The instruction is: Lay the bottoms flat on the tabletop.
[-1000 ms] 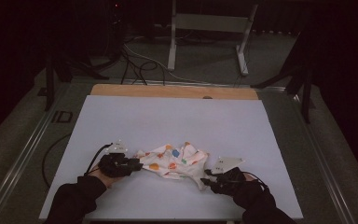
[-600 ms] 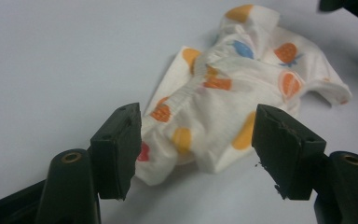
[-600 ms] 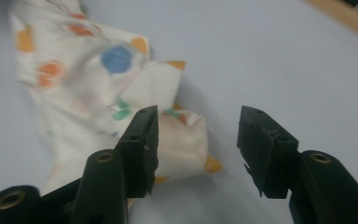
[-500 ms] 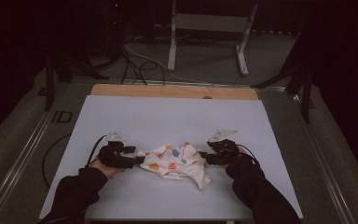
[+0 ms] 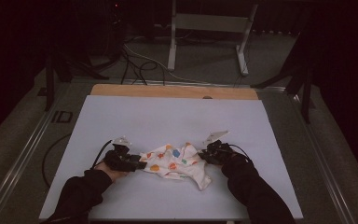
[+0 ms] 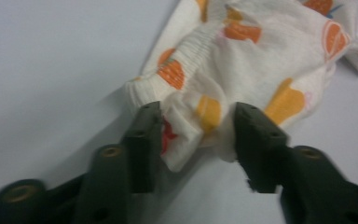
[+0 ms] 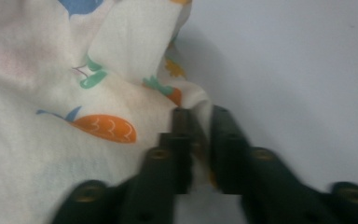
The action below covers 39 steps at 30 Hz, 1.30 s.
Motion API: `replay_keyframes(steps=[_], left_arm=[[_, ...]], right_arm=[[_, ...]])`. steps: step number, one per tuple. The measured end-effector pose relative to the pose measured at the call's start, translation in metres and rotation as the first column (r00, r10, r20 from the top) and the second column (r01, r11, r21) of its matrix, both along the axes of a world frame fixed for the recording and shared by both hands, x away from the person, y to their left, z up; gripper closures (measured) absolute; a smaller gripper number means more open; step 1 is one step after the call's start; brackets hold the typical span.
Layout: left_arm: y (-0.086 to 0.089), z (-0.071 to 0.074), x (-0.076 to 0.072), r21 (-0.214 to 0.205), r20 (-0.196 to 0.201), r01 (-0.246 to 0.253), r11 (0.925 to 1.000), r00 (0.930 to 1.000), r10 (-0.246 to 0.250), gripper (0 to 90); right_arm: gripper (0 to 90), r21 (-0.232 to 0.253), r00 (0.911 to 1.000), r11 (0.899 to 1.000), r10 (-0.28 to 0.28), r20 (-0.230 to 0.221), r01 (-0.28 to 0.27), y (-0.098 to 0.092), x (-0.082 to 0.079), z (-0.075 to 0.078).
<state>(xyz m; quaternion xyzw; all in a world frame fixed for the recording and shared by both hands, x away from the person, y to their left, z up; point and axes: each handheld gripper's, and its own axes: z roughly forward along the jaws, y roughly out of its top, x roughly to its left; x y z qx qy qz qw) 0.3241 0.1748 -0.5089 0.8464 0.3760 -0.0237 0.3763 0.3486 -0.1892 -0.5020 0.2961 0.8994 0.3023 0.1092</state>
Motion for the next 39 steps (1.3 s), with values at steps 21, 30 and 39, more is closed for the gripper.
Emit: replay_keyframes(steps=[21,30,39], left_arm=[[-0.002,0.011,-0.005,0.039,0.079,-0.006,0.9992,0.9969,0.003,86.5],[-0.009,0.009,-0.013,0.058,0.082,0.024,0.9981,0.9963,-0.029,86.3],[-0.01,0.001,-0.014,0.058,0.042,0.048,0.9972,0.9979,-0.05,85.2]], right_arm=[[90.0,0.065,0.994,0.997,-0.051,0.097,0.045,-0.035,-0.049,0.043],[89.6,0.033,0.9969,0.998,-0.058,0.053,0.056,-0.049,-0.091,0.023],[89.4,0.034,0.9987,0.999,-0.041,-0.031,0.042,-0.05,-0.103,0.005]])
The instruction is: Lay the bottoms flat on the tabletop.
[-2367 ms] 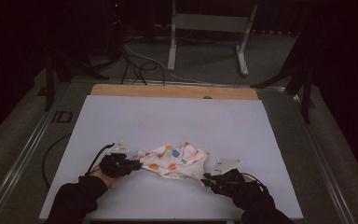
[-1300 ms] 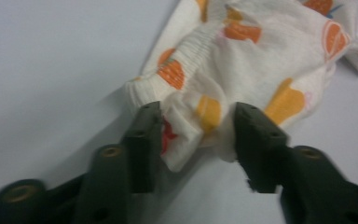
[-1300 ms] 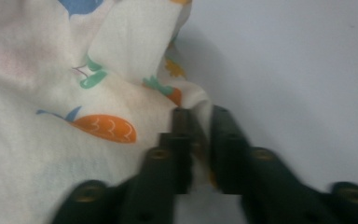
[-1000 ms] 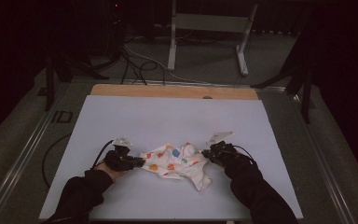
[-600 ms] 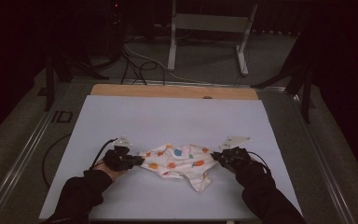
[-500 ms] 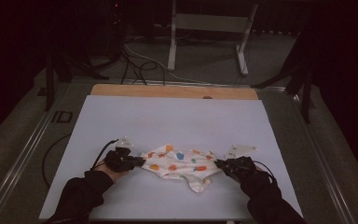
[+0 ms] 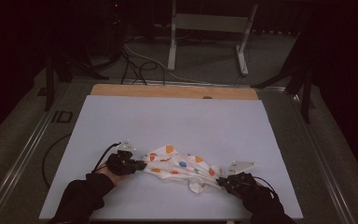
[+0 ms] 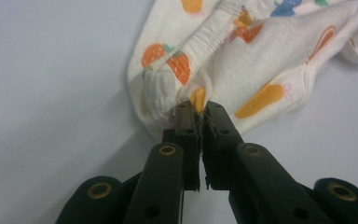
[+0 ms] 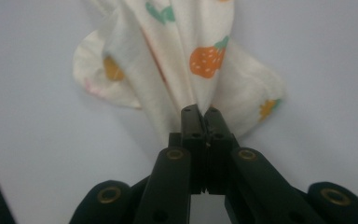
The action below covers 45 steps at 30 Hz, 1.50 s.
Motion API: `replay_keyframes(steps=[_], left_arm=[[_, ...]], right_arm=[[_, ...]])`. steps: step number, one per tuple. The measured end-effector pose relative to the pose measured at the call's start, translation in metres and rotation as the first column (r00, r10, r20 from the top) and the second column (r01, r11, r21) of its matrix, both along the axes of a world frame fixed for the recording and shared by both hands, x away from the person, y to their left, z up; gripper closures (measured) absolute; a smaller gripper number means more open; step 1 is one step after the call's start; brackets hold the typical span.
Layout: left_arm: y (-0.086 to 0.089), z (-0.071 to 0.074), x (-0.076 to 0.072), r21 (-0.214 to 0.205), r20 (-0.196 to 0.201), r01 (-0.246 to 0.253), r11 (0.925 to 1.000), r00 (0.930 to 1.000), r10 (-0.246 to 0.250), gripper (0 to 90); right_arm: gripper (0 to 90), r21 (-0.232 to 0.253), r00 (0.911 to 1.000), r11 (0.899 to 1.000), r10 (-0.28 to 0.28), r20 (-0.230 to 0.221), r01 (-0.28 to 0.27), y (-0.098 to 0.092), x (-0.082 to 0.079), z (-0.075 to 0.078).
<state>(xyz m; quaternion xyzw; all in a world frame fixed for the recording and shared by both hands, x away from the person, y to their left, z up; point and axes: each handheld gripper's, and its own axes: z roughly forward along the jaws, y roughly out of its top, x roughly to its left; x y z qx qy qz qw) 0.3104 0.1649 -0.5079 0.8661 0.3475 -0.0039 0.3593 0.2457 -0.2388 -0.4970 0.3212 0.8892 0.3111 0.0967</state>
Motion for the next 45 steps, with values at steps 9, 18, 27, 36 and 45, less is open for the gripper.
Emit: replay_keyframes(steps=[9,18,27,36,45], left_arm=[[0.0,-0.003,0.0,0.004,-0.013,0.011,0.9999,0.9999,-0.011,82.3],[0.01,0.023,0.002,-0.015,0.053,-0.05,0.9986,0.9973,0.051,53.8],[0.003,0.011,0.016,-0.015,0.009,-0.076,0.997,0.997,0.076,52.2],[0.0,0.0,0.021,-0.019,-0.013,-0.071,0.9973,0.9974,0.071,75.2],[-0.001,0.002,0.015,-0.012,0.017,-0.049,0.9987,0.9986,0.049,84.3]], right_arm=[[87.3,-0.019,0.9996,1.0,0.014,-0.023,-0.015,0.002,-0.004,-0.007],[53.9,0.068,0.9989,0.998,0.002,0.047,-0.005,0.0,0.005,0.025],[46.4,0.139,0.9929,0.989,-0.062,0.102,0.048,0.022,0.056,0.056],[55.9,0.138,0.9938,0.985,-0.11,0.017,0.107,0.062,0.103,0.031],[62.6,0.033,0.9908,0.992,-0.123,-0.055,0.125,0.08,0.1,-0.003]])
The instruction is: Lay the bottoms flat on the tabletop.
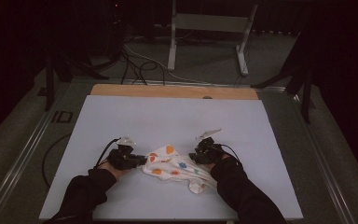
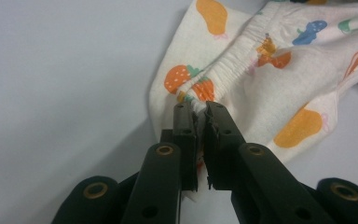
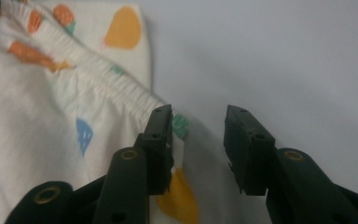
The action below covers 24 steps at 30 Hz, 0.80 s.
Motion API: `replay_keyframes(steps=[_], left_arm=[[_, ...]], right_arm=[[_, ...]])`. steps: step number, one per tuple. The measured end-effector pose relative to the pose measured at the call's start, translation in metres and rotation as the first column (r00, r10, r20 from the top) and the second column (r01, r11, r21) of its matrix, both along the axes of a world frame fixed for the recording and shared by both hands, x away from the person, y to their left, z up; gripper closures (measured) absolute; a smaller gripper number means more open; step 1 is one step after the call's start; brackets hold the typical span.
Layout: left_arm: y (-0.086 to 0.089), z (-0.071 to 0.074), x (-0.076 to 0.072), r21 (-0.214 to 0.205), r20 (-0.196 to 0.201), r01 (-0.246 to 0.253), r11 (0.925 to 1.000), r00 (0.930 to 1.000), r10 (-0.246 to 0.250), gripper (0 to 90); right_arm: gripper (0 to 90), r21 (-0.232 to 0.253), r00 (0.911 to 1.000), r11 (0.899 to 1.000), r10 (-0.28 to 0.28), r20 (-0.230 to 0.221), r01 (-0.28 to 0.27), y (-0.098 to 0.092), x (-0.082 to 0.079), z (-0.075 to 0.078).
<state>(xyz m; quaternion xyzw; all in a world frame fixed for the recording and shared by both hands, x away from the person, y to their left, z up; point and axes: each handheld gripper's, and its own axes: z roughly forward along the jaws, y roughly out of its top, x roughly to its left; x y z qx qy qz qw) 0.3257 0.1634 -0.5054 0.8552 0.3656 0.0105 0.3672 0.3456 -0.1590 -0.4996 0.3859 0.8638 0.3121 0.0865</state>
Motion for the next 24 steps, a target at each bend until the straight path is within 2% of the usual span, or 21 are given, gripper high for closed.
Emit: replay_keyframes(steps=[2,4,7,9,10,15,16,17,19,22,24], left_arm=[[0.0,0.0,0.0,0.0,0.003,-0.002,1.0,1.0,0.002,84.3],[0.0,0.0,0.0,-0.001,0.002,-0.003,1.0,1.0,0.003,84.3],[0.0,-0.001,0.0,-0.006,0.003,-0.006,1.0,1.0,0.006,84.3],[0.0,-0.001,0.0,-0.006,0.003,-0.008,0.9999,1.0,0.008,84.3],[0.0,-0.001,0.0,-0.006,0.006,-0.004,1.0,1.0,0.004,84.3],[0.0,-0.001,0.0,-0.007,0.007,-0.003,1.0,1.0,0.003,84.3],[0.0,0.0,0.0,-0.006,0.008,-0.005,1.0,1.0,0.005,84.3],[0.0,0.0,0.0,-0.007,0.007,-0.004,1.0,1.0,0.004,84.3],[0.0,0.0,0.0,-0.015,0.008,-0.005,0.9999,1.0,0.005,84.4],[0.001,0.004,-0.001,-0.02,0.02,-0.001,0.9998,0.9998,0.001,84.4],[0.001,0.011,-0.001,-0.04,0.044,-0.004,0.9992,0.999,0.006,84.4]], right_arm=[[63.8,-0.012,1.0,1.0,-0.002,0.002,0.002,0.0,-0.005,-0.002],[64.2,-0.044,1.0,0.999,0.005,-0.004,-0.005,-0.001,-0.009,-0.007],[66.4,-0.04,0.9997,0.999,0.001,0.023,0.0,-0.003,-0.013,-0.01],[67.0,-0.041,0.9997,0.999,0.0,0.023,0.001,-0.003,-0.013,-0.01],[70.9,-0.061,0.9988,0.998,0.008,0.048,-0.005,0.002,-0.016,-0.01],[71.8,-0.046,0.9989,0.999,0.031,0.035,-0.029,0.006,-0.017,-0.01],[80.6,-0.045,0.9986,0.998,0.045,0.029,-0.044,0.009,-0.016,-0.01],[80.6,-0.045,0.9986,0.998,0.045,0.029,-0.044,0.009,-0.016,-0.01],[88.2,-0.048,0.9983,0.998,0.047,0.033,-0.046,0.01,-0.017,-0.01],[90.0,-0.061,0.9976,0.997,0.058,0.039,-0.055,0.012,-0.018,-0.008],[90.0,-0.047,0.9963,0.997,0.056,0.065,-0.053,0.008,-0.018,-0.001]])
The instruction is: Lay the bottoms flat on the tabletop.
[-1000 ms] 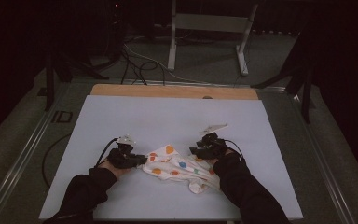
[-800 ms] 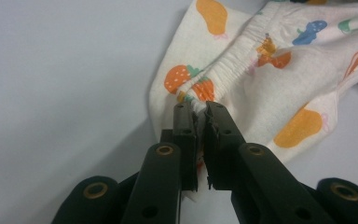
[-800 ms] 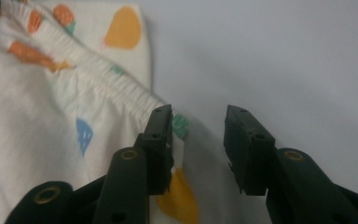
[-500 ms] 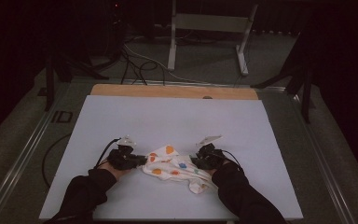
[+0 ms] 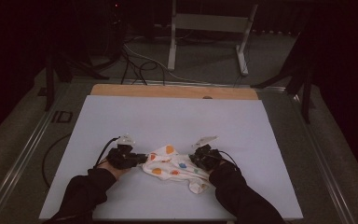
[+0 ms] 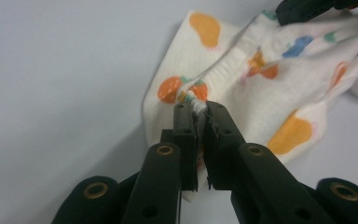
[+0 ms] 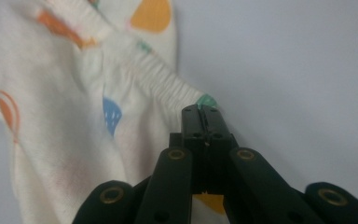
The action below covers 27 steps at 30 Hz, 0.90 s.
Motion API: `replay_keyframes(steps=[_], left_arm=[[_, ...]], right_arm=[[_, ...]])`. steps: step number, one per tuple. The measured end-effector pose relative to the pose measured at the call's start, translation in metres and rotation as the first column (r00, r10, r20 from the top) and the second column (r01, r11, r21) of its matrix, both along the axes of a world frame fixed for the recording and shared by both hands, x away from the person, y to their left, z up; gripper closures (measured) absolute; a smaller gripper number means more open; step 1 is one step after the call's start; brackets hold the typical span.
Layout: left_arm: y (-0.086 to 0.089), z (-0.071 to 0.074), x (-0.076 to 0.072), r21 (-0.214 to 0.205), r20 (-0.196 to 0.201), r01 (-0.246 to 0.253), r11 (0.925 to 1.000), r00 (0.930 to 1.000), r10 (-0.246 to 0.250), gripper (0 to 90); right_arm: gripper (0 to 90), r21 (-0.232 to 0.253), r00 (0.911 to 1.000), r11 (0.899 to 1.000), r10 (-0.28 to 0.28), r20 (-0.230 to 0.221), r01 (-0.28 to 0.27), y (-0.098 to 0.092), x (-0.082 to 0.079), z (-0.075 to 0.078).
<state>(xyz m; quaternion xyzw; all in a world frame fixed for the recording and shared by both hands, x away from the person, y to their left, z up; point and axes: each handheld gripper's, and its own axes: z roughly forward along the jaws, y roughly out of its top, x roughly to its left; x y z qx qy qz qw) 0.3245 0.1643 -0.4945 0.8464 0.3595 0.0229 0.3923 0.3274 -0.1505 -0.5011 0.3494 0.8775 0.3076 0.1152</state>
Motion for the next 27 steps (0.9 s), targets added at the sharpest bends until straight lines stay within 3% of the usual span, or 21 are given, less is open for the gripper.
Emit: replay_keyframes(steps=[6,10,22,27], left_arm=[[-0.003,0.012,0.001,-0.024,0.043,0.005,0.9997,0.9991,-0.004,84.4],[-0.009,0.022,0.007,-0.023,0.071,0.01,0.9997,0.9974,-0.008,84.4],[-0.03,0.045,0.035,-0.012,0.128,0.007,0.9999,0.9917,-0.005,84.4],[-0.039,0.049,0.047,-0.018,0.15,0.0,0.9998,0.9886,0.002,84.3]], right_arm=[[90.0,0.043,0.9979,0.999,-0.02,0.061,0.018,-0.011,0.002,0.018],[90.0,0.076,0.9919,0.996,-0.056,0.114,0.048,-0.021,0.006,0.037],[90.0,0.106,0.9834,0.989,-0.115,0.14,0.101,-0.038,0.022,0.053],[90.0,0.134,0.9745,0.982,-0.156,0.161,0.135,-0.045,0.035,0.06]])
